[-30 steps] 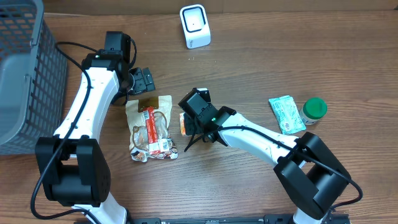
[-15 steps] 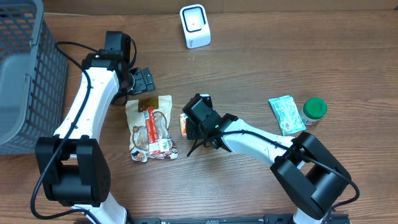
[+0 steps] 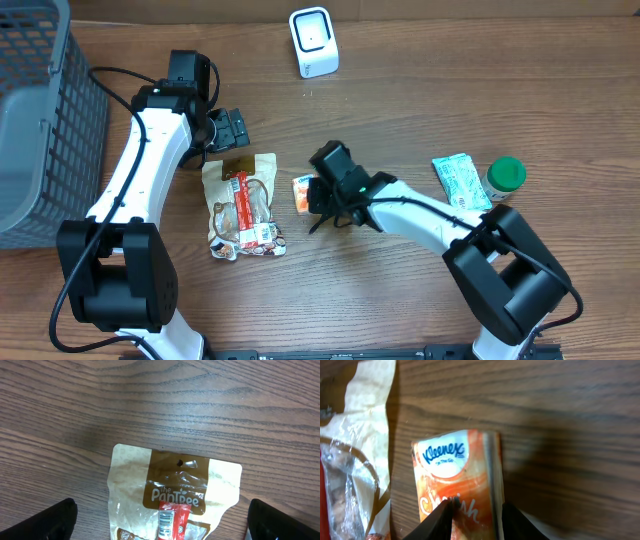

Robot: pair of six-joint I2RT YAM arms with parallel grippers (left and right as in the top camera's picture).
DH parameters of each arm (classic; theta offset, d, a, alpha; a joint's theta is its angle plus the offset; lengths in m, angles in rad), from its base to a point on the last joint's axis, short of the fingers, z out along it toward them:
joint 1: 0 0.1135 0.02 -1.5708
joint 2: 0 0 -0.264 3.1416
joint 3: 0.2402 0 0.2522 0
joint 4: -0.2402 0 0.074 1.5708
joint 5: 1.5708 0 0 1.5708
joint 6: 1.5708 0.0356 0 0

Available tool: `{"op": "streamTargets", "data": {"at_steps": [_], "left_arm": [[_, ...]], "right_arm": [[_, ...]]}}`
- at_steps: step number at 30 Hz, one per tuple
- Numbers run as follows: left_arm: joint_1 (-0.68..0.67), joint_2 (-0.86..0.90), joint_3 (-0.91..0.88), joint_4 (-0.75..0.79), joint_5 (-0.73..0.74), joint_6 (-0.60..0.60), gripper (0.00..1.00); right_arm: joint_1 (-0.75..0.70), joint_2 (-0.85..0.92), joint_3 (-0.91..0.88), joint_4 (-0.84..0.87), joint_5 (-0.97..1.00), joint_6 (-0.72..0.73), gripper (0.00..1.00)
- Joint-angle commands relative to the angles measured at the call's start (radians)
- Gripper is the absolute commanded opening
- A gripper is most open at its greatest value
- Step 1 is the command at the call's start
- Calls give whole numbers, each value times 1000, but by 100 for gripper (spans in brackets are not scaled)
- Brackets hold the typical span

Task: Scan the item barcode
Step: 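Position the right gripper over the orange Kleenex pack, then lower the right gripper onto the Kleenex pack to grasp it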

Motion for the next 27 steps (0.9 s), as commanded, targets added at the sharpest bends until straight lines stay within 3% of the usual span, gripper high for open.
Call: {"op": "streamTargets", "data": {"at_steps": [1, 5, 11, 20, 27], "left_arm": [[-2, -11, 11, 2, -6, 19, 100], [-2, -11, 11, 2, -6, 19, 100], [-2, -11, 11, 2, -6, 19, 100], [-2, -11, 11, 2, -6, 19, 100], [-2, -11, 11, 2, -6, 19, 100]], "right_arm": [[-14, -34, 17, 5, -67, -24, 34], [-14, -34, 17, 11, -76, -39, 33], [-31, -48, 18, 44, -123, -100, 42], [-98, -50, 18, 63, -124, -111, 37], [-130, -45, 16, 54, -280, -130, 34]]}}
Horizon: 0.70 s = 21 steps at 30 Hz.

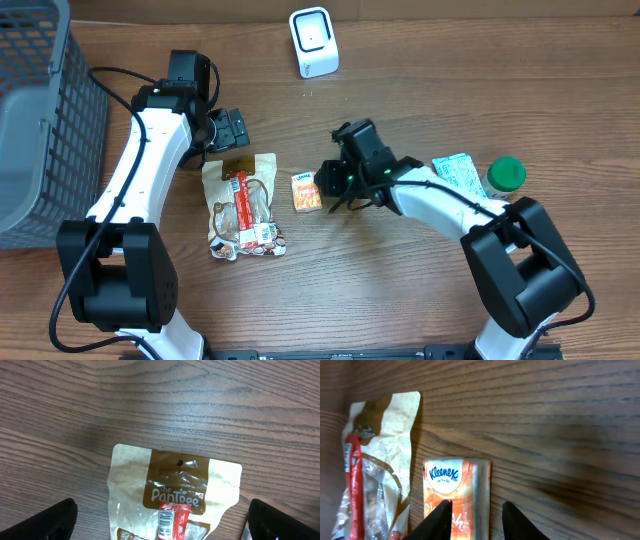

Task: Scan the item barcode
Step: 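Lower the right gripper onto the Kleenex pack to grasp it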

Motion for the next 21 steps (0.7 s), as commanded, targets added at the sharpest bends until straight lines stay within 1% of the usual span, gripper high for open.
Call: {"op": "streamTargets", "data": {"at_steps": [1, 14, 21], "left_arm": [[-2, -11, 11, 2, -6, 19, 100], [-2, -11, 11, 2, -6, 19, 100], [-2, -11, 11, 2, -6, 19, 100]], "right_arm": [[6, -27, 16, -3, -81, -21, 34], [27, -3, -5, 0, -27, -20, 33], [28, 8, -30, 34, -5, -20, 32]]}}
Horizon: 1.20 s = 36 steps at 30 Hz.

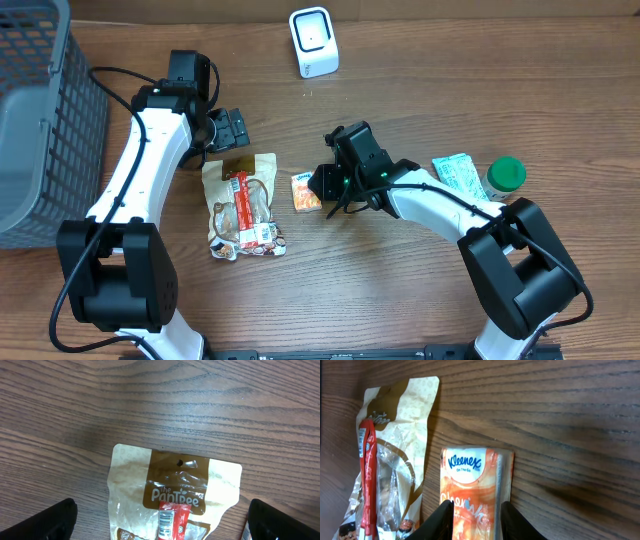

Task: Scan the item barcode
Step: 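Lower the right gripper onto the Kleenex pack to grasp it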

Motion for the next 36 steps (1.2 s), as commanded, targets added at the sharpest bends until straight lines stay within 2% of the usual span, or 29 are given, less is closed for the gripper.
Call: {"op": "streamTargets", "data": {"at_steps": [1, 11, 24, 27, 34, 36], "left_arm": [[-2, -11, 11, 2, -6, 19, 100], [-2, -11, 11, 2, -6, 19, 100], [-2, -11, 11, 2, -6, 19, 100], [-2, -11, 11, 2, -6, 19, 100], [-2, -11, 11, 2, -6, 19, 100], [-2, -11, 11, 2, -6, 19, 100]], "right_arm": [[2, 11, -19, 13, 16, -8, 32], [7, 63, -19, 31, -14, -4, 32], [7, 74, -19, 8, -13, -4, 25], [7, 76, -19, -2, -14, -4, 19], [0, 75, -19, -12, -89, 3, 18], [-18, 73, -18, -11, -153, 3, 10]]}}
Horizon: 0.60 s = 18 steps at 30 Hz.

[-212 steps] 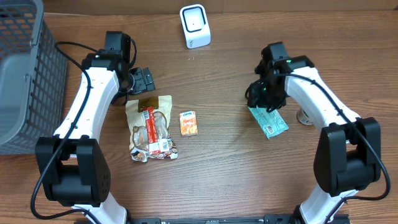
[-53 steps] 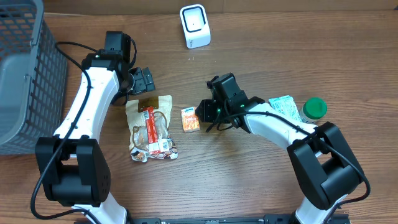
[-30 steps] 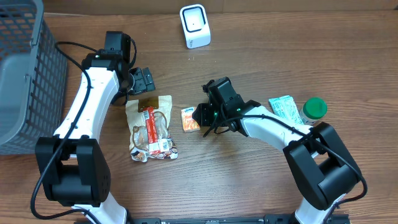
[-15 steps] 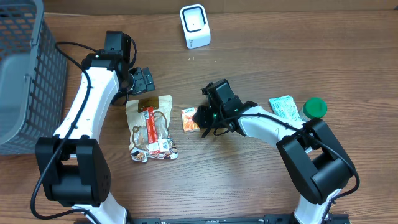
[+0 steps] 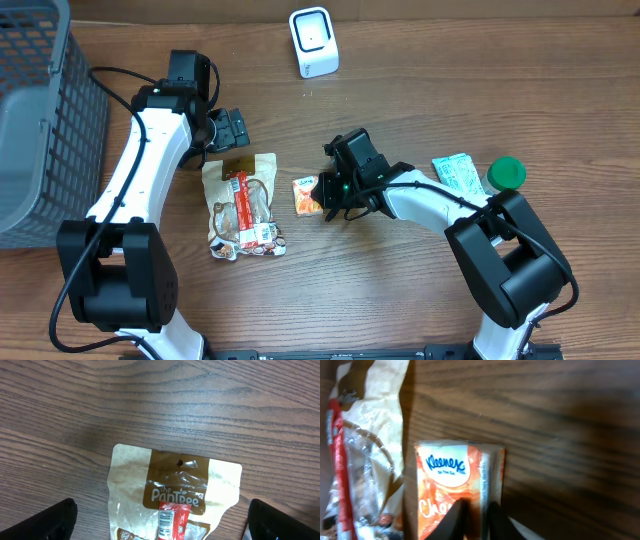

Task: Scan the item barcode
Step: 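Lower the right gripper onto the Kleenex pack to grasp it, then lift the Kleenex pack and swing it right with the right gripper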

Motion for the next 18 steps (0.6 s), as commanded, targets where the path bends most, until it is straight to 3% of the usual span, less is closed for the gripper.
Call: {"op": "streamTargets", "data": {"at_steps": [1, 7, 13, 18], "left_arm": [[-2, -11, 11, 2, -6, 19, 100], [-2, -11, 11, 2, -6, 19, 99], [-2, -11, 11, 2, -6, 19, 100], [-2, -11, 11, 2, -6, 19, 100]], "right_arm": [[-26, 13, -8, -6, -115, 1, 5], [-137, 5, -8, -7, -409, -15, 4], [-242, 5, -8, -9, -768, -137, 4], [-293, 5, -8, 8, -943, -142, 4]]}}
